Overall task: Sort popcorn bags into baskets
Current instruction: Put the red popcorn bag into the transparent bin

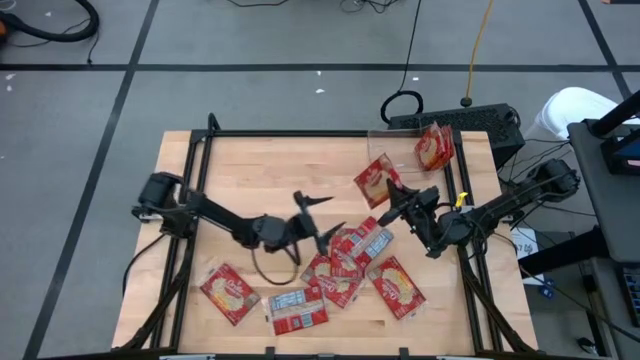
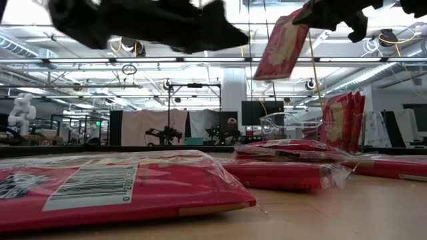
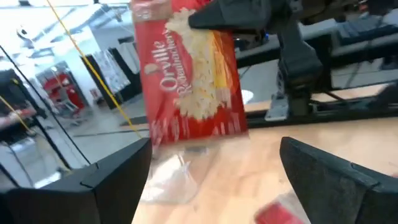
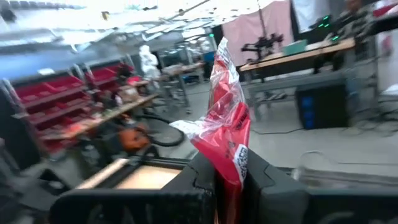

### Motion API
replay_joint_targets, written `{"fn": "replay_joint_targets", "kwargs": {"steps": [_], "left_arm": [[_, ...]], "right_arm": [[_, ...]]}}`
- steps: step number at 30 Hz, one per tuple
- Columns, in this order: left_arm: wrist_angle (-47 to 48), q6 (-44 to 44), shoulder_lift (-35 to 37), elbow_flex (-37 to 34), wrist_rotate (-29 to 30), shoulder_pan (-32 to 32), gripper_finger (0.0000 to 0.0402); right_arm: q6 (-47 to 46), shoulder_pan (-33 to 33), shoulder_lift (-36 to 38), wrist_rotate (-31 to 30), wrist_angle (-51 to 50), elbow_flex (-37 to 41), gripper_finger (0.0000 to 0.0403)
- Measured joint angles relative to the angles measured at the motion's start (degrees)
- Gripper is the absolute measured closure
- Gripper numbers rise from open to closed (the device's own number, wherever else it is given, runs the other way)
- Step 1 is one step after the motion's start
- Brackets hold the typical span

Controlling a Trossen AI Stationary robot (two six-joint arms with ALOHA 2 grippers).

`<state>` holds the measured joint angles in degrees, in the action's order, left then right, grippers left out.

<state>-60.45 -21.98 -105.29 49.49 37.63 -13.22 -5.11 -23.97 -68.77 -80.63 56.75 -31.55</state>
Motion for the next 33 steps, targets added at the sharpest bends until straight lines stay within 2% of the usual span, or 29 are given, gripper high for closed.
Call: {"fn": "replay_joint_targets", "kwargs": {"steps": [4,11,17,20,23,27,33], "left_arm": [[-0.21,-5.11,-6.06,8.19,0.39,0.2,0.0041],[0.75,-10.08,-14.26,20.07,8.21,0.84,0.0041],[7.51,-11.02,-17.68,24.69,11.23,1.37,0.0041],[9.66,-11.31,-18.22,25.36,15.89,1.58,0.0048],[9.87,-12.48,-18.21,25.36,20.07,1.73,0.0071],[11.99,-11.11,-18.19,25.36,20.94,1.99,0.0121],[14.06,-9.89,-18.19,25.38,21.19,2.03,0.0233]], "right_arm": [[-2.58,0.02,0.0,-0.34,-0.02,0.0,0.0385],[-9.12,1.45,-1.3,-0.14,0.03,0.0,0.0385],[-16.88,2.16,-3.57,-0.1,0.4,0.0,0.0385],[-18.25,2.14,-4.03,-0.07,0.55,0.0,0.0385],[-19.54,2.14,-4.44,0.27,1.72,0.0,0.0385],[-21.92,2.69,-4.46,4.18,1.62,-0.02,0.0385],[-22.33,2.95,-4.46,4.36,1.41,-0.02,0.0385]]}}
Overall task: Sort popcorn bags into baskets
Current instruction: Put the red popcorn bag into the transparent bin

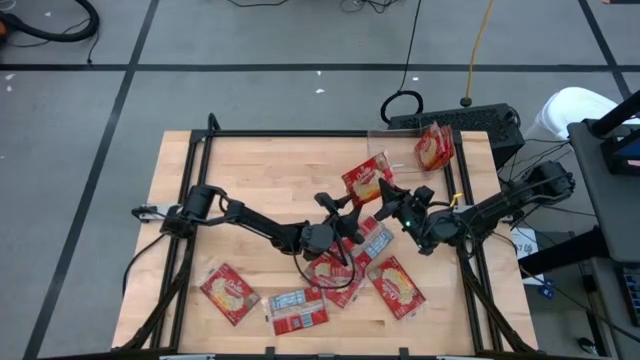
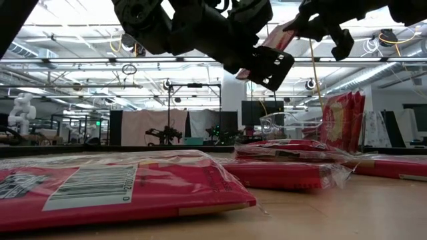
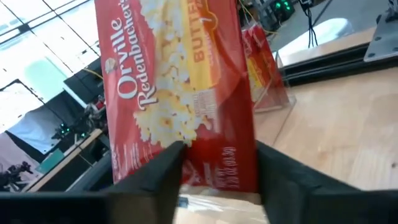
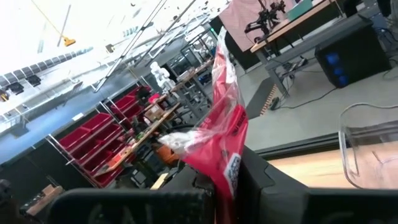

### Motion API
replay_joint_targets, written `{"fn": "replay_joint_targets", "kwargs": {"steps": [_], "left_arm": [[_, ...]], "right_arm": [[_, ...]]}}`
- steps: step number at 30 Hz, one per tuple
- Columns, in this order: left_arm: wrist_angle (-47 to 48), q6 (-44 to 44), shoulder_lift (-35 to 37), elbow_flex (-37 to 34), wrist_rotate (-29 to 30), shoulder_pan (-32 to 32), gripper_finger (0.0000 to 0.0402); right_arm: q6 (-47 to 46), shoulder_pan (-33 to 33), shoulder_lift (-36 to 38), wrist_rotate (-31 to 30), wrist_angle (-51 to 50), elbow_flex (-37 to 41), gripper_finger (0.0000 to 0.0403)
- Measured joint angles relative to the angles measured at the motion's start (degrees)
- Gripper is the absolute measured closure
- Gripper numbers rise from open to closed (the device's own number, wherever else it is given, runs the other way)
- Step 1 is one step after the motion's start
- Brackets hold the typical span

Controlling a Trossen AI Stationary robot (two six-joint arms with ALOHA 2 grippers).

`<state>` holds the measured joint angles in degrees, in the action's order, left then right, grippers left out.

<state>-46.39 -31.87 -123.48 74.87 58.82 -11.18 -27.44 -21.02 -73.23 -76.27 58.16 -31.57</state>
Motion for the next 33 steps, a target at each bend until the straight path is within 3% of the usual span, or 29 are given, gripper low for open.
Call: {"fn": "replay_joint_targets", "kwargs": {"steps": [5,8,20,33], "left_arm": [[0.54,1.13,0.0,0.0,1.69,-0.27,0.0344],[1.71,1.12,0.0,0.0,1.69,-0.57,0.0389],[3.02,5.44,0.31,0.18,3.04,-0.23,0.0396],[6.0,8.66,-0.09,-0.13,3.58,0.2,0.0396]], "right_arm": [[-0.09,0.0,0.0,-0.08,-0.27,0.0,0.0385],[1.33,0.0,0.0,0.05,-0.29,0.0,0.0385],[10.04,-0.4,6.32,2.88,-1.51,0.0,0.0373],[9.36,-4.58,15.27,2.86,-18.65,-0.11,0.0234]]}}
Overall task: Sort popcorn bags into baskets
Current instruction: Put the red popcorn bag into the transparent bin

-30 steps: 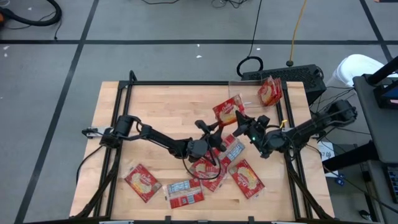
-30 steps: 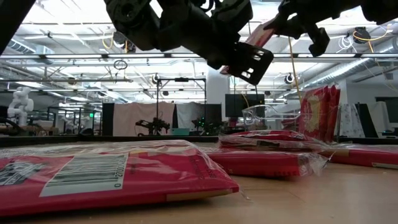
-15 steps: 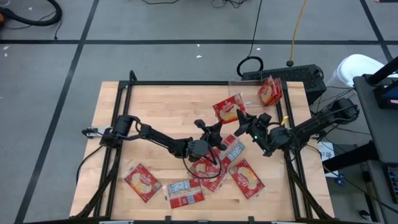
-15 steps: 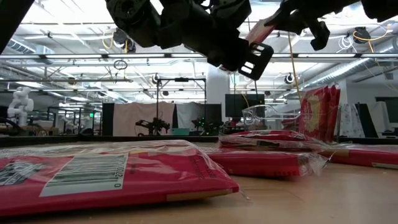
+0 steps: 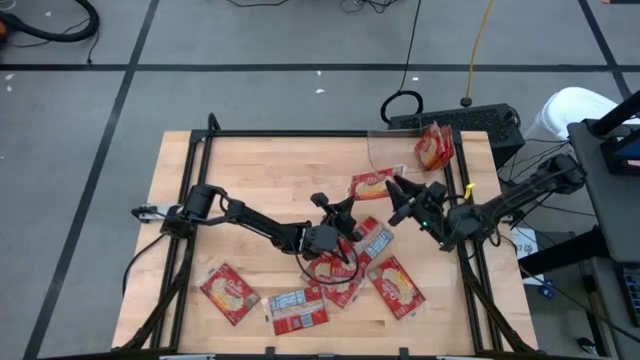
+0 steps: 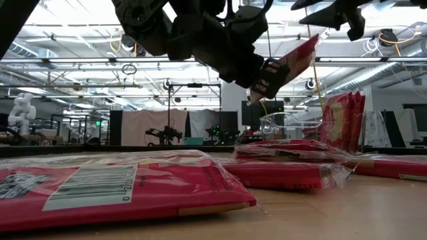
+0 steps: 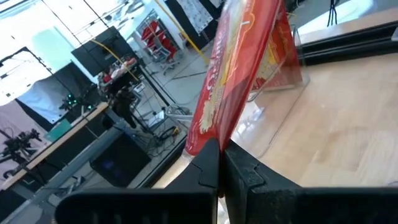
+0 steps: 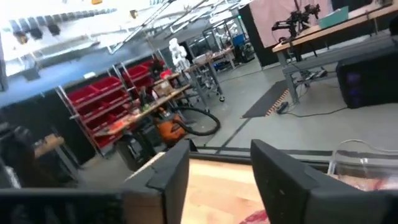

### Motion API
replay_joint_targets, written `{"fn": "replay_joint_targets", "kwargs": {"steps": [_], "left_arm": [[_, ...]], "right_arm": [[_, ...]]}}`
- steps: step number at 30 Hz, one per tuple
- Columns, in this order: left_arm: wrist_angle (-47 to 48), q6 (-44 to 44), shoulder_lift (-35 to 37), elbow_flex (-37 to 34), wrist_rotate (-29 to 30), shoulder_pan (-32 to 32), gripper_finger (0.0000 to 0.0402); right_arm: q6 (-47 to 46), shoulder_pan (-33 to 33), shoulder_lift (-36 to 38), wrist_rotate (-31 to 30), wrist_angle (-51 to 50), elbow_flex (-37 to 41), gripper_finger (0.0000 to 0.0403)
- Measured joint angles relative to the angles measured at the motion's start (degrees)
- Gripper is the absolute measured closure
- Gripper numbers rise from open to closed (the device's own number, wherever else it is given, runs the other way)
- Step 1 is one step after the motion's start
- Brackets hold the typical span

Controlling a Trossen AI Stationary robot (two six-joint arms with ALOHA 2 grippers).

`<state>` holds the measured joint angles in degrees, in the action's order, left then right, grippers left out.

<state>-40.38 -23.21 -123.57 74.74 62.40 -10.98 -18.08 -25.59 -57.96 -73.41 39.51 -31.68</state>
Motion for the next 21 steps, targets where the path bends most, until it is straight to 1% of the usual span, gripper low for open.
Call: {"fn": "replay_joint_targets", "kwargs": {"steps": [4,6,8,10,12,15,18,21], "left_arm": [[0.05,-0.8,0.0,0.0,2.54,-0.31,0.0396],[0.23,-2.24,0.02,0.02,5.43,-0.63,0.0396],[0.29,-5.05,0.02,0.04,9.41,-1.14,0.0396],[-0.36,-8.9,0.03,0.04,12.83,-1.64,0.0396],[-1.24,-12.25,0.1,0.07,14.89,-1.99,0.0396],[-3.63,-14.44,0.11,0.08,15.66,-2.02,0.0396],[-4.11,-14.1,0.17,0.11,15.51,-2.12,0.0396],[-4.26,-16.01,0.17,0.11,15.25,-2.29,0.0396]], "right_arm": [[-1.01,-2.36,2.49,-0.39,-1.86,0.02,0.021],[-1.13,-4.25,3.32,-2.04,-2.26,0.02,0.0201],[-3.13,-6.28,3.92,-3.35,-2.09,0.03,0.0193],[-7.1,-7.76,4.26,-1.42,-2.16,0.68,0.0187],[-12.74,-8.84,4.24,1.64,-2.49,2.41,0.0182],[-22.62,-8.97,4.2,5.85,-2.5,5.38,0.0179],[-31.23,-8.52,4.24,6.22,-2.47,8.9,0.018],[-33.92,-8.54,5.51,6.23,0.02,12.43,0.018]]}}
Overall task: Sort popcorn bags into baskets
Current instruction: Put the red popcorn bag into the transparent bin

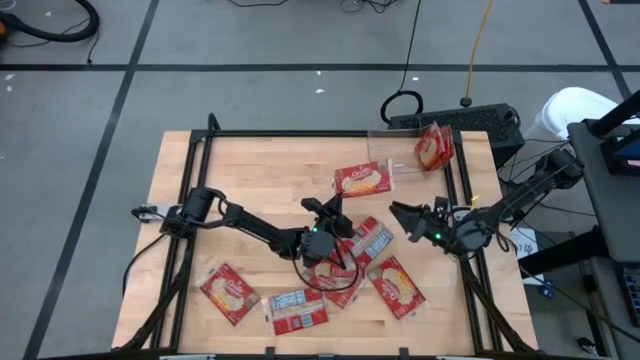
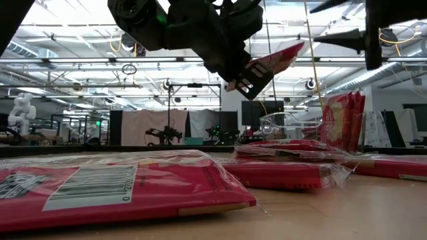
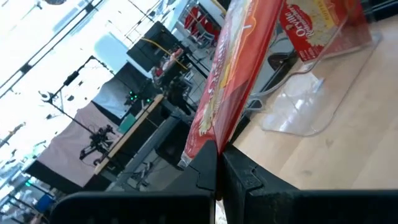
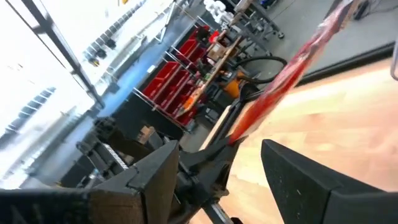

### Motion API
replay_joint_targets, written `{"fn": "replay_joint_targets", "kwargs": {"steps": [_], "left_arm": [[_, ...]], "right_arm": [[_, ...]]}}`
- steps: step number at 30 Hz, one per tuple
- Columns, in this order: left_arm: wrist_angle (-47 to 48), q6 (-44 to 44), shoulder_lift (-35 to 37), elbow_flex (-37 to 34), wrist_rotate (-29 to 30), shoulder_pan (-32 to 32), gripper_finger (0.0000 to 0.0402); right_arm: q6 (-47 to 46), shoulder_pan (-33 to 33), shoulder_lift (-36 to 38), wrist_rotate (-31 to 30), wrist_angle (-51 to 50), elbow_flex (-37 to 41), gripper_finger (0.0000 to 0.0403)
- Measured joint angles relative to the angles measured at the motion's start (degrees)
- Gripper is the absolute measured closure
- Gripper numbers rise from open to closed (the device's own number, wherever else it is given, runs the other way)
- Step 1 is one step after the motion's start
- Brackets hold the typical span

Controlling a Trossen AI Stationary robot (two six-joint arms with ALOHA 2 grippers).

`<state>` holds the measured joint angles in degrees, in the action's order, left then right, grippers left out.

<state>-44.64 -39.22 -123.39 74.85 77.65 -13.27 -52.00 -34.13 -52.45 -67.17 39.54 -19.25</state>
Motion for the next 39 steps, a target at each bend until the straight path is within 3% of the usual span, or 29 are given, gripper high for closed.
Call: {"fn": "replay_joint_targets", "kwargs": {"steps": [7,12,16,19,23,29,33,39], "left_arm": [[-2.49,-1.88,0.0,0.0,-0.04,-0.38,0.0396],[-3.67,-3.48,0.0,0.02,-1.45,-0.42,0.0396],[-3.67,-4.0,0.0,0.02,-3.24,-0.39,0.0396],[-3.62,-4.45,0.0,0.02,-3.23,-0.31,0.0396],[-3.63,-6.19,0.0,0.02,-3.21,-0.31,0.0396],[-3.59,-8.2,0.0,0.02,-3.23,-0.31,0.0396],[-3.29,-9.42,0.0,0.02,-4.33,-0.31,0.0396],[-1.72,-10.81,0.0,0.02,-5.26,-0.31,0.0396]], "right_arm": [[-0.27,2.67,6.5,-0.31,8.4,8.16,0.0181],[1.21,6.55,9.68,0.07,10.13,9.41,0.0181],[0.41,11.7,10.2,6.32,9.93,9.41,0.0181],[-6.96,15.07,9.57,12.98,6.78,9.41,0.0181],[-14.17,18.76,8.66,17.54,1.95,9.41,0.0181],[-14.88,24.07,7.89,25.63,2.17,9.41,0.0183],[-15.11,26.27,7.39,29.61,2.06,9.41,0.0205],[-14.55,27.51,7.46,29.96,2.18,9.41,0.0275]]}}
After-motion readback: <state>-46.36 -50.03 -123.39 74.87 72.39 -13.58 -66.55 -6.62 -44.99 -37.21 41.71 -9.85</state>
